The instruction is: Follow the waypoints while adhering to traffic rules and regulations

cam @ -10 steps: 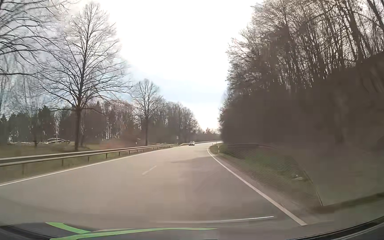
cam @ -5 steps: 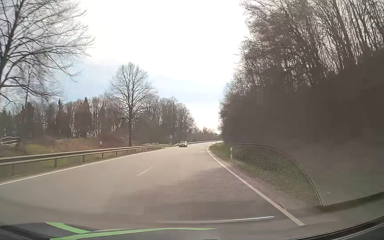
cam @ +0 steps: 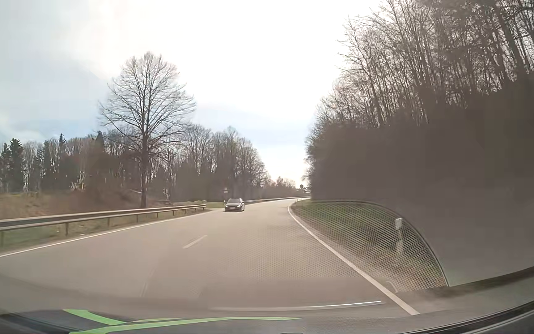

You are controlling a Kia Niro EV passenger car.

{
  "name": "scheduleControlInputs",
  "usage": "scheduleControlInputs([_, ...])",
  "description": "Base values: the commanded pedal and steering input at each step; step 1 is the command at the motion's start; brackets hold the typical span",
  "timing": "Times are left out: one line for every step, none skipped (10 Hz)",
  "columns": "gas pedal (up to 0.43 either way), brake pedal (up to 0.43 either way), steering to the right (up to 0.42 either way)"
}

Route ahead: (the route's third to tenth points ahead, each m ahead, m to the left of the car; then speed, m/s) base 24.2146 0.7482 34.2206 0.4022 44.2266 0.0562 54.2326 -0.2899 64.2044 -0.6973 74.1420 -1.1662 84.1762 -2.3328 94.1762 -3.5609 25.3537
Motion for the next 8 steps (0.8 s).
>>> scheduleControlInputs([0.248,0.000,0.007])
scheduleControlInputs([0.248,0.000,0.007])
scheduleControlInputs([0.248,0.000,0.007])
scheduleControlInputs([0.248,0.000,0.007])
scheduleControlInputs([0.248,0.000,0.006])
scheduleControlInputs([0.248,0.000,0.006])
scheduleControlInputs([0.248,0.000,0.007])
scheduleControlInputs([0.248,0.000,0.006])
